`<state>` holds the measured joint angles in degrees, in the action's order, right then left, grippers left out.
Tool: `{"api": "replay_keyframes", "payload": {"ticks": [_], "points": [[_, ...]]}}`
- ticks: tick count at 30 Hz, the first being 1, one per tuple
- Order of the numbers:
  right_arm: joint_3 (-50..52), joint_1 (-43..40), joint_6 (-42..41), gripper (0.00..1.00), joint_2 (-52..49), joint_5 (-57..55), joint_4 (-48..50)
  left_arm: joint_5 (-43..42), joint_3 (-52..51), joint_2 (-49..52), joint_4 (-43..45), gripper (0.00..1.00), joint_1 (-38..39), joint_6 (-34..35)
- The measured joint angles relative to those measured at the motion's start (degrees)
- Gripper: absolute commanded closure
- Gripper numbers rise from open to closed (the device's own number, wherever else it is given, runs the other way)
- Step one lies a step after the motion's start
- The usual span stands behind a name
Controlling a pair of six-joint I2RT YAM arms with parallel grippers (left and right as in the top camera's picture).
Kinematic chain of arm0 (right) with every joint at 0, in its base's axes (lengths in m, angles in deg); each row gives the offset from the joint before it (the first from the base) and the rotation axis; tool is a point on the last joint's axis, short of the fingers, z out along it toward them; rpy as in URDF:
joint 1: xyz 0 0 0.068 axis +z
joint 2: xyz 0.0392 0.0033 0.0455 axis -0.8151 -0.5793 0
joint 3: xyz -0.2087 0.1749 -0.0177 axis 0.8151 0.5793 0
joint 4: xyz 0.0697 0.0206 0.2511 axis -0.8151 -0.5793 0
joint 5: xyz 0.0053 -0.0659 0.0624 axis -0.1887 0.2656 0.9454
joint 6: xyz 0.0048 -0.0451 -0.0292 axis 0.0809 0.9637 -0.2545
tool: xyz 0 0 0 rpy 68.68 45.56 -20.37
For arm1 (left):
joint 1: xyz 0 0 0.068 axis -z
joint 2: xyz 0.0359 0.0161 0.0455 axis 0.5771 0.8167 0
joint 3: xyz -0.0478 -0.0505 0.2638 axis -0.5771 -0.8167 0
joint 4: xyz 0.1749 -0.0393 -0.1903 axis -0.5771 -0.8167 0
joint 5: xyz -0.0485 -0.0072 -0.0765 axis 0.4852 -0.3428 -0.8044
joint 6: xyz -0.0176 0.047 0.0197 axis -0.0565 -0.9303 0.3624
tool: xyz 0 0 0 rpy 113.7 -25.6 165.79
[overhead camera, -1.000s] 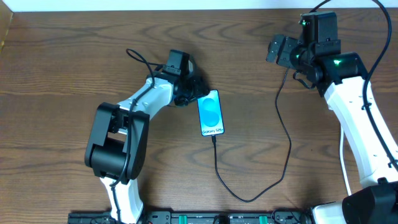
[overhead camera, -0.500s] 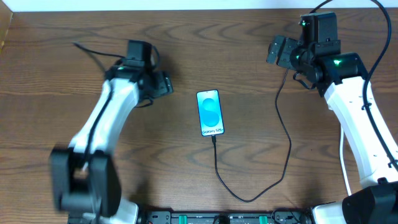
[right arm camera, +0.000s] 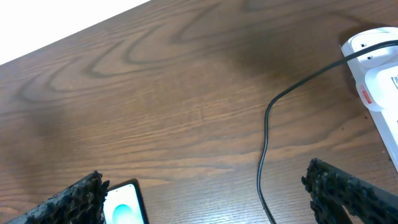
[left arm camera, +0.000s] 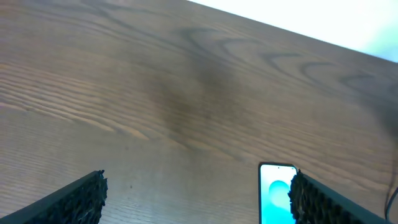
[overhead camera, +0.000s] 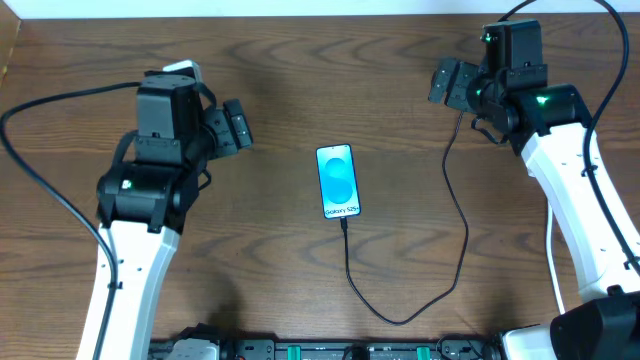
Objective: Plug charger to phone and switch on socket
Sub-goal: 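Open the left gripper and lift it away from the phone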
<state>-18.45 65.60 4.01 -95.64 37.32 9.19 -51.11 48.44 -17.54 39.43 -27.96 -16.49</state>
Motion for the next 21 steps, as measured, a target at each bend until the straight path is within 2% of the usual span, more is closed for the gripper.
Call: {"api": "replay_keyframes", "payload": {"ticks": [9,15,21], "points": [[0.0,0.0,0.2,0.01,0.0,0.0,0.0,0.4,0.0,-0.2,-0.1,0.07,0.0,-0.4],[0.0,-0.1,4.3,0.01,0.0,0.2,-0.2,0.4,0.0,-0.2,-0.2,0.07,0.0,-0.4],[-2.9,-4.3,7.3,0.01,0.0,4.2,-7.3,0.4,0.0,-0.2,-0.2,0.07,0.0,-0.4]]}}
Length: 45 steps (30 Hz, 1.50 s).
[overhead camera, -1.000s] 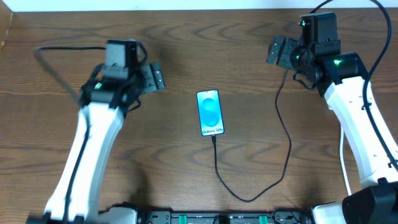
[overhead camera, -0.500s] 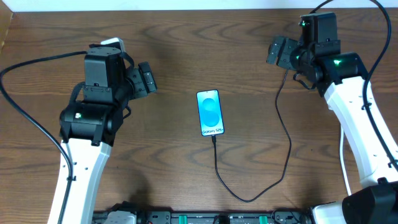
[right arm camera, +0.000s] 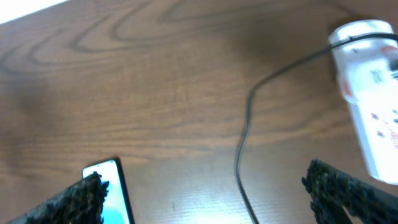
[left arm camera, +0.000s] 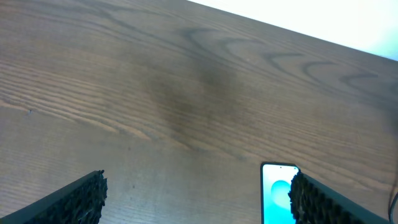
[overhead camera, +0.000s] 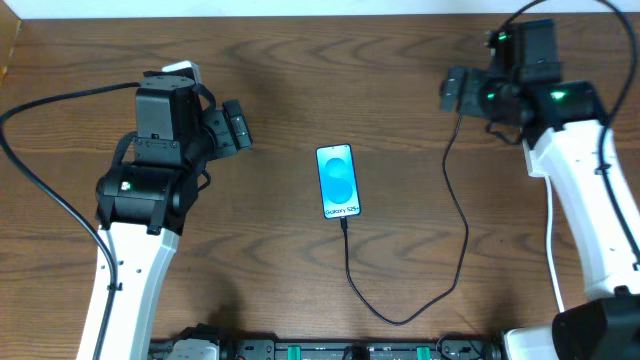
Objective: Plug charger to phone and switch on socket
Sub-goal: 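Open the left gripper and lift it away from the phone, then move the right gripper to the white power strip's switch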
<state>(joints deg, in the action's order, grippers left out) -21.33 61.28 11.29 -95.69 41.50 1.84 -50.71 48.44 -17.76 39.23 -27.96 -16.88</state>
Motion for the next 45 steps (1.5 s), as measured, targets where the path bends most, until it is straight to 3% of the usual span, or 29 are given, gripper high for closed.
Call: {"api": "replay_keyframes", "payload": {"ticks": [9,17,22,31,45], "points": [[-11.5,-15.9,6.1,0.01,0.0,10.1,-8.0,0.0,0.0,0.0,0.0,0.07,0.0,0.0],[-12.4,-29.0,12.3,0.01,-0.8,17.0,-11.3,0.0,0.0,0.0,0.0,0.07,0.0,0.0],[-12.7,-34.7,19.4,0.01,-6.4,22.1,-13.2,0.0,0.0,0.0,0.0,0.07,0.0,0.0],[-12.7,-35.5,28.2,0.01,-22.0,26.1,-10.6,0.0,0.0,0.0,0.0,0.07,0.0,0.0],[-12.7,-34.4,29.3,0.01,-35.5,27.6,-7.7,0.0,0.0,0.0,0.0,0.07,0.0,0.0]]}}
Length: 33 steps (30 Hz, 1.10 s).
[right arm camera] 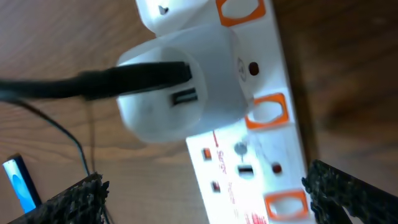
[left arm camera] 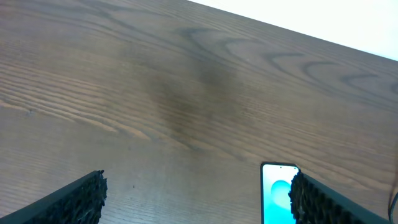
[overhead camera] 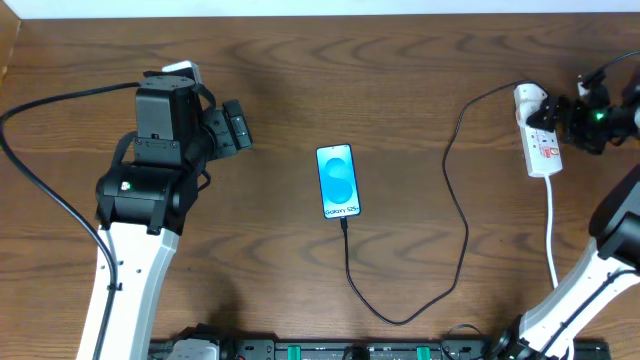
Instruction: Plug charger to phone and switch on socket
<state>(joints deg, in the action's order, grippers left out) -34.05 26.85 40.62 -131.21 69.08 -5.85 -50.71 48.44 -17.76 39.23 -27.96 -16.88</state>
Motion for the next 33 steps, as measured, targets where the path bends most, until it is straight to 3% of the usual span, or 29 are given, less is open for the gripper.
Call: {"api": "replay_keyframes", "payload": {"ticks": [33], "points": [[-0.1,1.9,1.8,0.01,-0.8,3.9,5.4,0.0,0.0,0.0,0.0,0.06,0.0,0.0]]}}
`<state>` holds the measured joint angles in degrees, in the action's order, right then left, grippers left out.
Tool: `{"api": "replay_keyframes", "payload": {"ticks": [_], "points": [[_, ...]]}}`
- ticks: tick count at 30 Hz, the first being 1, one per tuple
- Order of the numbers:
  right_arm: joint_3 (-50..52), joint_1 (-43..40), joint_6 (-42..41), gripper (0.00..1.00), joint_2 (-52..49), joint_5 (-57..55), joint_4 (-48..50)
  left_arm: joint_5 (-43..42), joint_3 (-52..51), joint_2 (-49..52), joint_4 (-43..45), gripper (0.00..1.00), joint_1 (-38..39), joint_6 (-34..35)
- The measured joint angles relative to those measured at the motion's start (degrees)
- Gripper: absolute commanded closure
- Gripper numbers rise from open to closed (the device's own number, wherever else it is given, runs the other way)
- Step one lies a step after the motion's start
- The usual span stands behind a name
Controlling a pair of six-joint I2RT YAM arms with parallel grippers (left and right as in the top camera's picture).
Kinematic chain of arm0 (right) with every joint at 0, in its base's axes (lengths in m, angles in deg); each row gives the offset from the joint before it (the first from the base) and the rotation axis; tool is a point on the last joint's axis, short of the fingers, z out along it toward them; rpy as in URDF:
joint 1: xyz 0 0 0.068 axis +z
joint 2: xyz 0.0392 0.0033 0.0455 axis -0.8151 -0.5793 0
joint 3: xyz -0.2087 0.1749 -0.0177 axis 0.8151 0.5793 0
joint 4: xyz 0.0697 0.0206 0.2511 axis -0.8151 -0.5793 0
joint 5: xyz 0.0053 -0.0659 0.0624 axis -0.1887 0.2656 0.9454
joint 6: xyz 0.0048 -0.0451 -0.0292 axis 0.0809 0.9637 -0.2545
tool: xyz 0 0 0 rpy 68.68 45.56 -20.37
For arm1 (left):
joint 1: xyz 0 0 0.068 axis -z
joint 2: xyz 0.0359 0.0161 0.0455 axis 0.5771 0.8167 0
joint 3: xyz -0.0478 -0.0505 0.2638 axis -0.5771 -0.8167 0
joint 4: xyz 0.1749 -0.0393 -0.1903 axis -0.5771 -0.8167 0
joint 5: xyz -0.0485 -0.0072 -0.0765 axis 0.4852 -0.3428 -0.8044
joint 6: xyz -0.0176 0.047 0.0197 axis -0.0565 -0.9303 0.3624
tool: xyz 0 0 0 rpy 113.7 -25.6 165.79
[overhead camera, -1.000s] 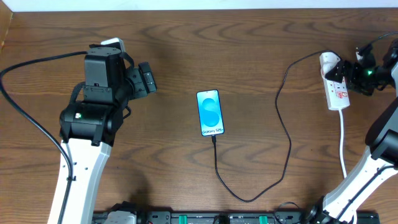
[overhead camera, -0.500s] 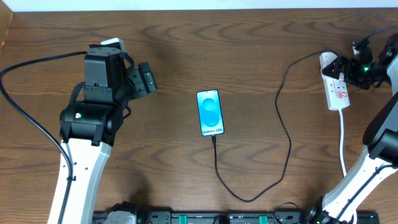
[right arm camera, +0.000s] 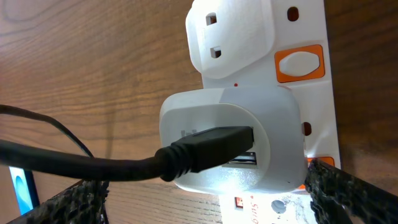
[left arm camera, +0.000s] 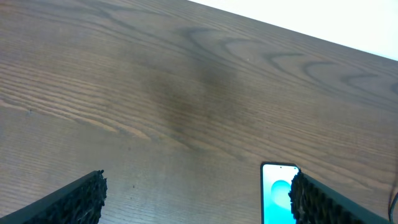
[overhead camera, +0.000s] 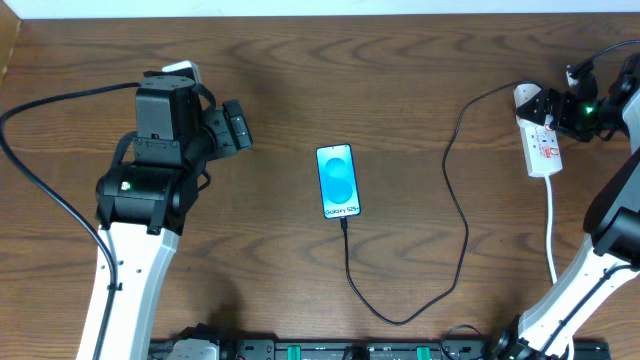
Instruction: Plug charger to phone and switch on socket
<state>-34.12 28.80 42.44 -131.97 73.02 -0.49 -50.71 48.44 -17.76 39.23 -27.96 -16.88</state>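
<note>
The phone (overhead camera: pixel 338 182) lies face up mid-table with its screen lit; it also shows in the left wrist view as the phone (left arm camera: pixel 277 193). A black cable (overhead camera: pixel 455 215) runs from its near end in a loop to the white charger adapter (right arm camera: pixel 227 140), which sits in the white power strip (overhead camera: pixel 540 145). An orange switch (right arm camera: pixel 300 62) sits beside the free socket; another peeks out by my right finger. My right gripper (right arm camera: pixel 205 186) is open and straddles the adapter at the strip's far end. At the left, my left gripper (left arm camera: pixel 196 199) hovers open and holds nothing.
The strip's white lead (overhead camera: pixel 551 230) runs down the right side toward the front edge. The wooden table (overhead camera: pixel 250 260) ends at a white wall along the back. The cable loop lies between the phone and the strip.
My right gripper has shifted slightly left and closer over the strip's far end, so the adapter now sits between its fingers. Phone, cable and left arm are unchanged.
My right gripper first hung open over the table's back right, hiding the strip from overhead. It then stood a little further right, then at the strip from the right side. Now it straddles the adapter. The left arm stayed still throughout.
</note>
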Motion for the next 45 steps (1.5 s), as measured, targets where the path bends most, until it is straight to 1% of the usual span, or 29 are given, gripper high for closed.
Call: {"api": "replay_keyframes", "payload": {"ticks": [10,24,30,45], "points": [[-0.2,0.5,0.0,0.01,0.0,0.0,0.2,0.0,0.0,0.0,0.0,0.07,0.0,0.0],[-0.5,2.9,-0.4,0.01,0.0,-4.9,0.7,0.0,0.0,0.0,0.0,0.07,0.0,0.0],[-0.8,3.3,-1.4,0.01,0.0,-5.8,0.6,0.0,0.0,0.0,0.0,0.07,0.0,0.0],[-0.8,3.7,-0.9,0.01,0.0,-8.1,0.8,0.0,0.0,0.0,0.0,0.07,0.0,0.0]]}}
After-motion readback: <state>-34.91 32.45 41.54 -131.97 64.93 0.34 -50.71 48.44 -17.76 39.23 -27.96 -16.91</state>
